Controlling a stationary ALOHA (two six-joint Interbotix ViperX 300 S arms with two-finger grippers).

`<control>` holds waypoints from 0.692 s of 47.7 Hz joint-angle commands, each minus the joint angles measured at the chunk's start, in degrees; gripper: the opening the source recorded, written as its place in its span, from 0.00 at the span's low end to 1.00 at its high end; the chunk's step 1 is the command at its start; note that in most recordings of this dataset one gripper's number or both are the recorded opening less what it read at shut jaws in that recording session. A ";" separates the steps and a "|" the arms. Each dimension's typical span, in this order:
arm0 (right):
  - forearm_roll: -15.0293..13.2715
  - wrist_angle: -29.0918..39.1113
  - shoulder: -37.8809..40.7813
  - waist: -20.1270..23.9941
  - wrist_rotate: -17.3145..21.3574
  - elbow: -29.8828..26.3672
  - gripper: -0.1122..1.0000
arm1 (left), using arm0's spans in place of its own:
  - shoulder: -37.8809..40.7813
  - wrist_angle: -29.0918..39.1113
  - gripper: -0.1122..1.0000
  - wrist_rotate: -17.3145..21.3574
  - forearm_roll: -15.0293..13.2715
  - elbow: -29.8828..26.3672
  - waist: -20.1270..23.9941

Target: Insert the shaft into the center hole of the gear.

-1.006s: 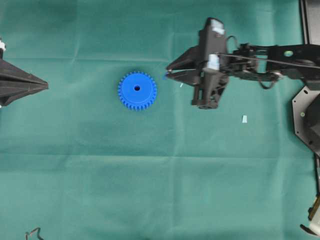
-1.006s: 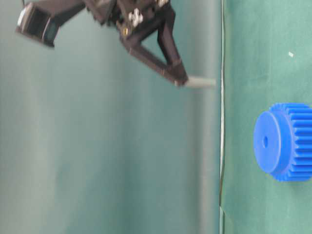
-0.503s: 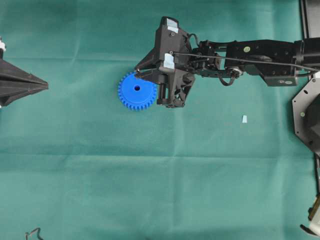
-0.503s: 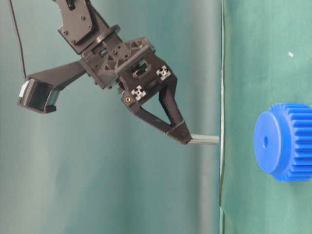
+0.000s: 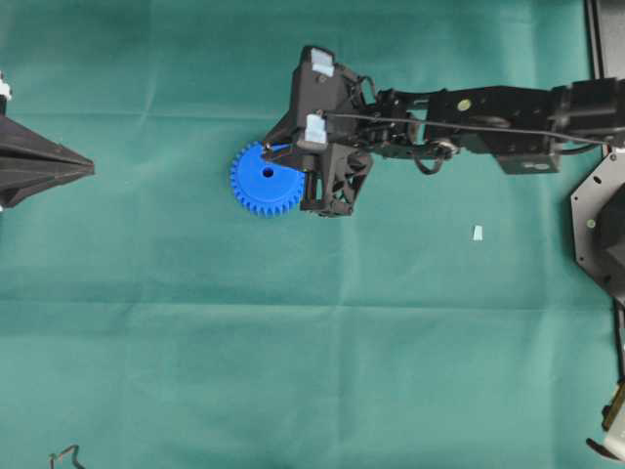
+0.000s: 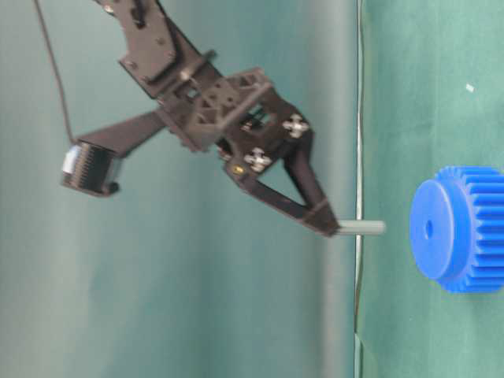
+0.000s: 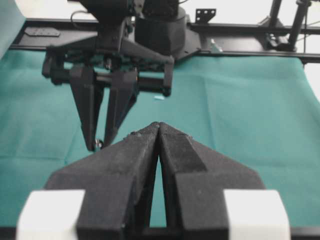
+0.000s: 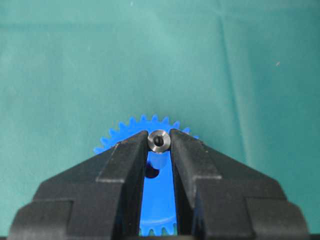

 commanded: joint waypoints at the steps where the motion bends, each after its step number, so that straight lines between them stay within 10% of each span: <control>1: 0.18 -2.11 0.88 0.26 0.18 -0.44 0.26 | 0.35 -0.26 0.10 0.09 0.18 -1.58 -0.09; 33: 0.26 -4.57 5.01 0.26 0.09 -0.09 0.26 | 0.35 -0.26 0.10 0.09 0.09 -1.58 -0.09</control>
